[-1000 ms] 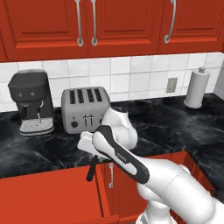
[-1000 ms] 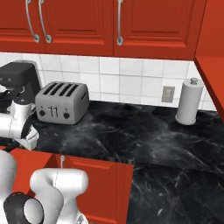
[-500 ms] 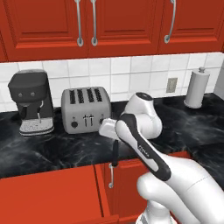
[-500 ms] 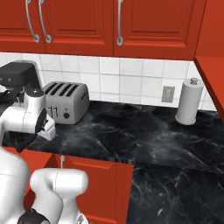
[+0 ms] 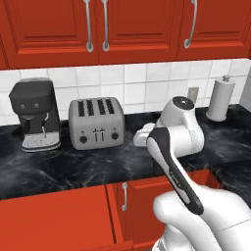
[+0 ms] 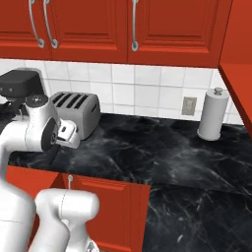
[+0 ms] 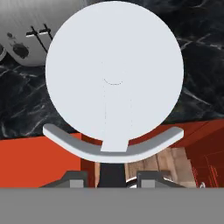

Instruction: Take the pizza cutter from the drawer on the left and place it on the dining counter for cutting.

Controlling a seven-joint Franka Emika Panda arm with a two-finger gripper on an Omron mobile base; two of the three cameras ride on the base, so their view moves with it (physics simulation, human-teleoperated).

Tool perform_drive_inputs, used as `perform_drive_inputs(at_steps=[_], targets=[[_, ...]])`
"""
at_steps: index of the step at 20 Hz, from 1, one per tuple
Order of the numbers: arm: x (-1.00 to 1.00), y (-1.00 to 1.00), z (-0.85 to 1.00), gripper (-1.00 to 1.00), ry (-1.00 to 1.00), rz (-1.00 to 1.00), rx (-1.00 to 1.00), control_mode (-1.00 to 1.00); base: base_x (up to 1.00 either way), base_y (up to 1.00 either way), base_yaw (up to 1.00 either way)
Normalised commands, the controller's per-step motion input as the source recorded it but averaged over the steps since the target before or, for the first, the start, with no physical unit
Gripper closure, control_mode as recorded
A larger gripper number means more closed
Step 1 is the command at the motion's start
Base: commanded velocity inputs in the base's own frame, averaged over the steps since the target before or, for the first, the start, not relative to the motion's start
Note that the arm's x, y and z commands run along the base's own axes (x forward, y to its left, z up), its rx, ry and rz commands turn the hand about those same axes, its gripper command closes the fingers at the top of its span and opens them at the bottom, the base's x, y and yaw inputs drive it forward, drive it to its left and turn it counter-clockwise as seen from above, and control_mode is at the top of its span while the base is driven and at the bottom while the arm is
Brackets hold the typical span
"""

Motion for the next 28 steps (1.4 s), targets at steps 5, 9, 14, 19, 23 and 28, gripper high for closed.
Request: perform_drive_inputs(at_steps=[5, 9, 14, 19, 23, 28], targets=[[-0.08, -0.87, 0.28, 1.0, 0.0, 0.1, -0.06, -1.0, 0.0, 0.0, 0.0], [-0.28, -0.33, 0.12, 1.0, 0.13, 0.08, -0.01, -1.0, 0.0, 0.0, 0.0], [-0.09, 0.01, 0.01, 1.0, 0.12, -0.01, -0.06, -1.0, 0.0, 0.0, 0.0], [0.0, 0.0, 0.0, 1.0, 0.05, 0.0, 0.0, -1.0, 0.0, 0.0, 0.0], [0.0, 0.0, 0.0, 1.0, 0.0, 0.0, 0.0, -1.0, 0.0, 0.0, 0.0], [0.0, 0.0, 0.0, 1.0, 0.0, 0.0, 0.0, 1.0, -0.09, 0.0, -0.01]])
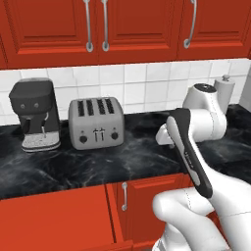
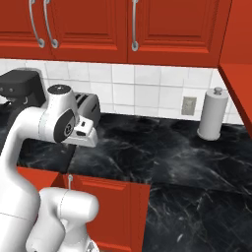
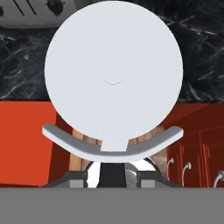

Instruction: Take the pizza cutter from the drawer on the left and place it on the dining counter for cutting.

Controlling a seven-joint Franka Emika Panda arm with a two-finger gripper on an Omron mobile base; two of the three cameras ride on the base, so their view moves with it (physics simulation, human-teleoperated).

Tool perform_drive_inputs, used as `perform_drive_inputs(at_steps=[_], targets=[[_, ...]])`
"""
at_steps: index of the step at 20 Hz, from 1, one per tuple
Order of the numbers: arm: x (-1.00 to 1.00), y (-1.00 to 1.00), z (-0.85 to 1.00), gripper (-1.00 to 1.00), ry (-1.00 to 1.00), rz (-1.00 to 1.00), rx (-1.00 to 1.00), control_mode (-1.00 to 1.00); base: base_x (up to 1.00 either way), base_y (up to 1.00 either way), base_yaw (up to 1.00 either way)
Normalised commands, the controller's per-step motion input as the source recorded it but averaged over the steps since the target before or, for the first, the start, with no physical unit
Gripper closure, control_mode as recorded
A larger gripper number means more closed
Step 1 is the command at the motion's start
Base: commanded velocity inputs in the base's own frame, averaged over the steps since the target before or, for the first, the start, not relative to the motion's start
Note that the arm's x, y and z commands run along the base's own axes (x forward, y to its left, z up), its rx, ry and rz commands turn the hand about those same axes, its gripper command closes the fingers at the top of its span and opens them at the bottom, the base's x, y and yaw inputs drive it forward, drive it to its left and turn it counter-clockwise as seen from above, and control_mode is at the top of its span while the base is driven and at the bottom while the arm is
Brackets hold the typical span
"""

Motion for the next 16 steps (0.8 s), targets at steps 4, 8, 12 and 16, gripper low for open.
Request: perform_drive_inputs(at_steps=[4, 8, 12, 16], targets=[[0.0, 0.0, 0.0, 1.0, 0.0, 0.0, 0.0, 1.0, -0.88, 0.0, -0.1], [0.0, 0.0, 0.0, 1.0, 0.0, 0.0, 0.0, 1.0, -1.0, 0.0, -0.17], [0.0, 0.0, 0.0, 1.0, 0.0, 0.0, 0.0, 1.0, -0.97, 0.5, 0.04], [0.0, 0.0, 0.0, 1.0, 0.0, 0.0, 0.0, 1.0, -0.53, 0.98, 0.67]])
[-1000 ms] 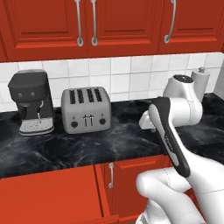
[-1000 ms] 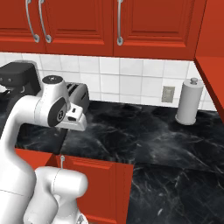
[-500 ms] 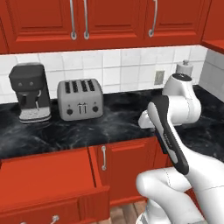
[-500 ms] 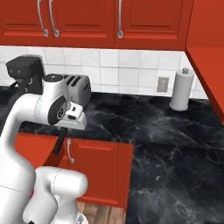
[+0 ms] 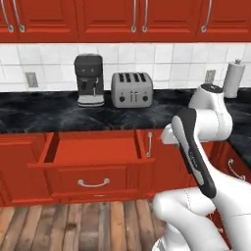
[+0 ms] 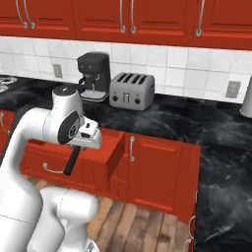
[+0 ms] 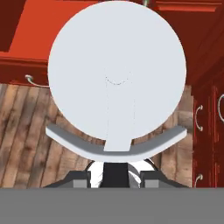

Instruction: Take the pizza cutter from the drawer on the left and place it on the dining counter for cutting.

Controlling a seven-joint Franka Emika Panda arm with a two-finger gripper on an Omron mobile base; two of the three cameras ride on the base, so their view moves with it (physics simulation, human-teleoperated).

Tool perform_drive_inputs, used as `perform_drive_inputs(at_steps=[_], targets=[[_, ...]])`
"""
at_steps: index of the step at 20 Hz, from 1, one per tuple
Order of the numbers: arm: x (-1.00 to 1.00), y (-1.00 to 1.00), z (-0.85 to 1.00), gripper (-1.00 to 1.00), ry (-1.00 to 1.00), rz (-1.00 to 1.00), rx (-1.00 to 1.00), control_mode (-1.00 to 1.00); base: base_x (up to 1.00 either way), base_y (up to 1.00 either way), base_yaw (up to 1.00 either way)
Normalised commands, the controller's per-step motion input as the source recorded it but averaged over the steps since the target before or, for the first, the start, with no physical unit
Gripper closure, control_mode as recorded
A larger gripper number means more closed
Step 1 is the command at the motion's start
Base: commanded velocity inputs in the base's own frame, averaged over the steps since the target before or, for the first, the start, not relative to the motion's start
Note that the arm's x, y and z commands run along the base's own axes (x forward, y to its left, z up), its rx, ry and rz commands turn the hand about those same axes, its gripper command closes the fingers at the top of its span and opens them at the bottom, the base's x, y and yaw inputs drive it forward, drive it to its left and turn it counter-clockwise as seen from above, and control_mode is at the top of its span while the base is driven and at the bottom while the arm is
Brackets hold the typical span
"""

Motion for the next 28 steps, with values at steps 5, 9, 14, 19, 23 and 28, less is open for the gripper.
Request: perform_drive_inputs(at_steps=[5, 9, 14, 19, 23, 28], targets=[[0.0, 0.0, 0.0, 1.0, 0.0, 0.0, 0.0, 1.0, -0.3, 0.52, 0.97], [0.0, 0.0, 0.0, 1.0, 0.0, 0.0, 0.0, 1.0, -0.21, 0.33, 1.0], [0.0, 0.0, 0.0, 1.0, 0.0, 0.0, 0.0, 1.0, -0.11, 0.19, 1.0], [0.0, 0.0, 0.0, 1.0, 0.0, 0.0, 0.0, 1.0, -0.02, 0.2, 1.0], [0.0, 0.0, 0.0, 1.0, 0.0, 0.0, 0.0, 1.0, 0.07, 0.22, 0.94], [0.0, 0.0, 0.0, 1.0, 0.0, 0.0, 0.0, 1.0, 0.94, -0.35, 0.47]])
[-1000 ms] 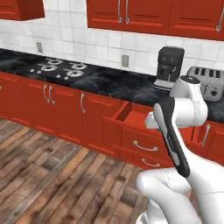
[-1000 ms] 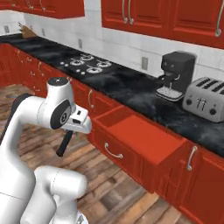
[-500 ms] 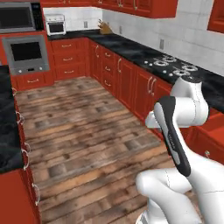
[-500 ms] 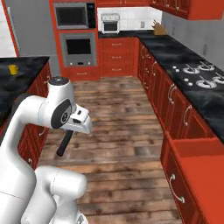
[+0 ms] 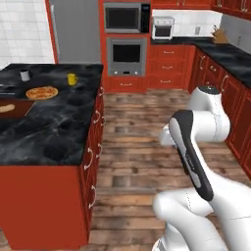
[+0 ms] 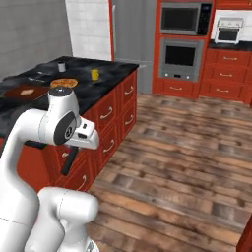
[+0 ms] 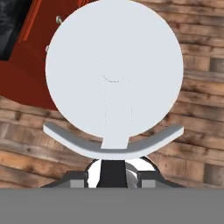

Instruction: Take the pizza cutter from the drawer on the left and place it on the dining counter for cutting.

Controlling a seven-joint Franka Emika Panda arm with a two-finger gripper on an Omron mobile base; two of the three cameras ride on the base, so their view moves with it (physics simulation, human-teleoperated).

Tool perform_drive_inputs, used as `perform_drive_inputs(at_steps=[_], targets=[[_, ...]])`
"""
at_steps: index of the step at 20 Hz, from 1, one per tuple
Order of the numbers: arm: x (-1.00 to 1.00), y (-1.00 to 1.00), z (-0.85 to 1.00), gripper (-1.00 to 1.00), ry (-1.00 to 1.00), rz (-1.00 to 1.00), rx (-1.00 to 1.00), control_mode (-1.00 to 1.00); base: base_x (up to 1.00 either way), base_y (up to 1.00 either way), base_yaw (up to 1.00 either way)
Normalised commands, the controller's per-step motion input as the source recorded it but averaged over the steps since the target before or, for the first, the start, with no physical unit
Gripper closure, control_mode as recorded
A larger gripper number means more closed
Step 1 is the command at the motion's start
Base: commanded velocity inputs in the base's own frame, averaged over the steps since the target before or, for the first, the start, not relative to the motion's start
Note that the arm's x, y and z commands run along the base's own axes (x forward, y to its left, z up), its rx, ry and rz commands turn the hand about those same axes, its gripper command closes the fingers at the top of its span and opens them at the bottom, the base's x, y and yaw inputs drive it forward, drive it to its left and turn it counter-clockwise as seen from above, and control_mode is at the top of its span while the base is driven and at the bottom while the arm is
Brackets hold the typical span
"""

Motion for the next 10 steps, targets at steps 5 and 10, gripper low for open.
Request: perform_drive_inputs(at_steps=[5, 10], targets=[[0.0, 0.0, 0.0, 1.0, 0.0, 0.0, 0.0, 1.0, 1.0, -0.74, 0.2], [0.0, 0.0, 0.0, 1.0, 0.0, 0.0, 0.0, 1.0, 1.0, -0.78, 0.21]])
